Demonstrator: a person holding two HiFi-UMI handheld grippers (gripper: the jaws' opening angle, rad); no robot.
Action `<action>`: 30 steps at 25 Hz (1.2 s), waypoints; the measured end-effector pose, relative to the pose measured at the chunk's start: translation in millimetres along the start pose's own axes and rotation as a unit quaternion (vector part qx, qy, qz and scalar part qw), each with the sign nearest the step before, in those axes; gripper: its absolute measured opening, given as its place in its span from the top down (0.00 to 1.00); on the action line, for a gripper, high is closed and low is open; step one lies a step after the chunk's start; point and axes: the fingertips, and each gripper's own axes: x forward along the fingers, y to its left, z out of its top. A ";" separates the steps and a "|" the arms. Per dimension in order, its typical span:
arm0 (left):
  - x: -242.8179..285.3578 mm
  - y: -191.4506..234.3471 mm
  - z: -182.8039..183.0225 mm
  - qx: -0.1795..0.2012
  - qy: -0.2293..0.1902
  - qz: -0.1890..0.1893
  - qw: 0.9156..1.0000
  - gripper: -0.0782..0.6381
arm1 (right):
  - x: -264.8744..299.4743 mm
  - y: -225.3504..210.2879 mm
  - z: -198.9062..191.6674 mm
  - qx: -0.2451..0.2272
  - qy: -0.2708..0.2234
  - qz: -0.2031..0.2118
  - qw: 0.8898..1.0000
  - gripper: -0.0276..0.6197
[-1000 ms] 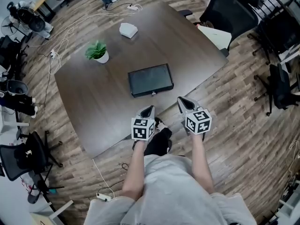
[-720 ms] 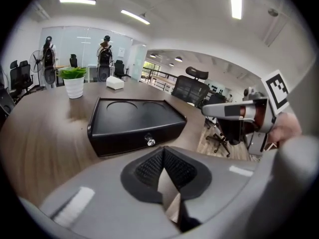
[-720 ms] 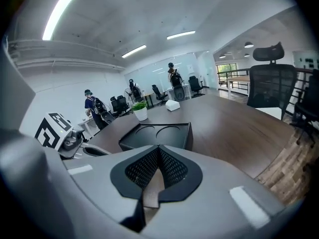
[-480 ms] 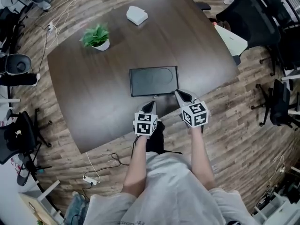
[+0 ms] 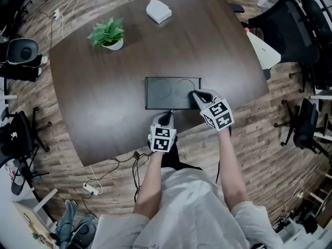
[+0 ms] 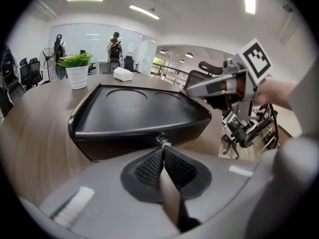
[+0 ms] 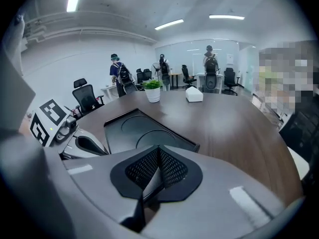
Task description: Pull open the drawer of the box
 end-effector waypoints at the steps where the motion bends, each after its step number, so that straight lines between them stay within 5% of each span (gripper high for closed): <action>1: -0.6 -1.4 0.4 0.000 0.000 -0.002 1.000 0.81 | 4.7 -1.4 1.6 -0.012 0.005 0.004 1.000 0.96; 15: 7.8 -1.5 -1.7 -0.017 -0.002 0.007 1.000 0.70 | 33.1 -4.8 -3.0 -0.036 0.041 0.047 0.997 0.96; 30: 17.4 -1.9 1.2 -0.067 -0.018 0.080 0.994 0.69 | 33.4 -2.3 -6.9 -0.048 0.054 0.075 0.994 0.96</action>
